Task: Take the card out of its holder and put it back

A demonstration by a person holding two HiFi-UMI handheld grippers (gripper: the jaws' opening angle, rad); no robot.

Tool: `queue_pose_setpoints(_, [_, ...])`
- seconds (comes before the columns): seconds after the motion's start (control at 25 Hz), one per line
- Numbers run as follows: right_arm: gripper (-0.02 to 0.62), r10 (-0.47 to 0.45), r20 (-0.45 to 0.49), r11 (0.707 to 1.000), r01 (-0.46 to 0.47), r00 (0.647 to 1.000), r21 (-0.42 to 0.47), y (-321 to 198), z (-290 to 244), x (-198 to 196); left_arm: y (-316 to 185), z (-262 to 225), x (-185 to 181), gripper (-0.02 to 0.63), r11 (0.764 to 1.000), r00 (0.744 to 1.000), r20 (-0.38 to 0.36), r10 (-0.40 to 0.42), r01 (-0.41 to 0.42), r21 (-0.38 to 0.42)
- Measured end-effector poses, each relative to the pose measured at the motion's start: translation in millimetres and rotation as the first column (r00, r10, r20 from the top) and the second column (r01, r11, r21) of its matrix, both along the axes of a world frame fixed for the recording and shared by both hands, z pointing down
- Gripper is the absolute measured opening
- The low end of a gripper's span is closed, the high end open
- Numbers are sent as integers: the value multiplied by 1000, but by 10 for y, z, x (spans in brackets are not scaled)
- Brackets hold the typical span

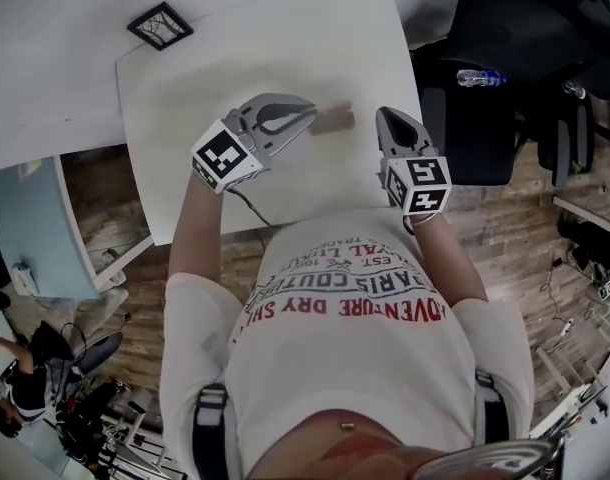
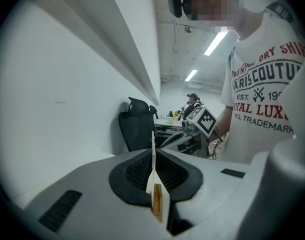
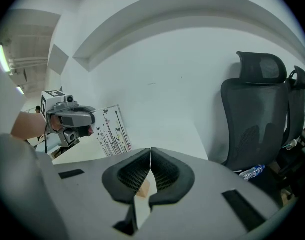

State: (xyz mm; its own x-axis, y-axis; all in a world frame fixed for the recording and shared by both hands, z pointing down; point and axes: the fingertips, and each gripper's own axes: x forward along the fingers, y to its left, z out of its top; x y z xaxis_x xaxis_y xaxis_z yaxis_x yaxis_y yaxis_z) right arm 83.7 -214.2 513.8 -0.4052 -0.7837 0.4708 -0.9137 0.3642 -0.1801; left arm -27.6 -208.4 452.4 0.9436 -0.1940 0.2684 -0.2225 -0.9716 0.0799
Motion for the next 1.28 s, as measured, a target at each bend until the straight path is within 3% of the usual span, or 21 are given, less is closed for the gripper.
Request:
queue_pose_setpoints(0.28, [25,-1,12,1000,1,1000,29,-16,-103,-67,-31,-304,-170,38,988,984,-100,-149,153,35])
queue_pose_setpoints(0.44, [26,-8,23,998,7,1000,61,-96,-236,-140,-101,-450,-356,38,955,945,-162,-283,294,48])
queue_pose_setpoints(0.64, [25,-32,32,995,28,999,100,-187,-385,-275,-187,-502,-658,38,862,852,-198,-484,503,61])
queue_pose_setpoints(0.84, [26,-53,33,991,48,998,123,-219,-474,-406,-190,-510,-955,38,734,720,-237,-652,678,40])
queue_pose_setpoints(1.16, [26,-74,19,987,70,997,147,-153,-542,-445,-115,-464,-1056,38,584,577,-230,-783,811,47])
queue_pose_setpoints(1.28, [26,-71,19,986,68,997,150,-142,-558,-422,-86,-443,-1057,38,549,545,-227,-807,834,50])
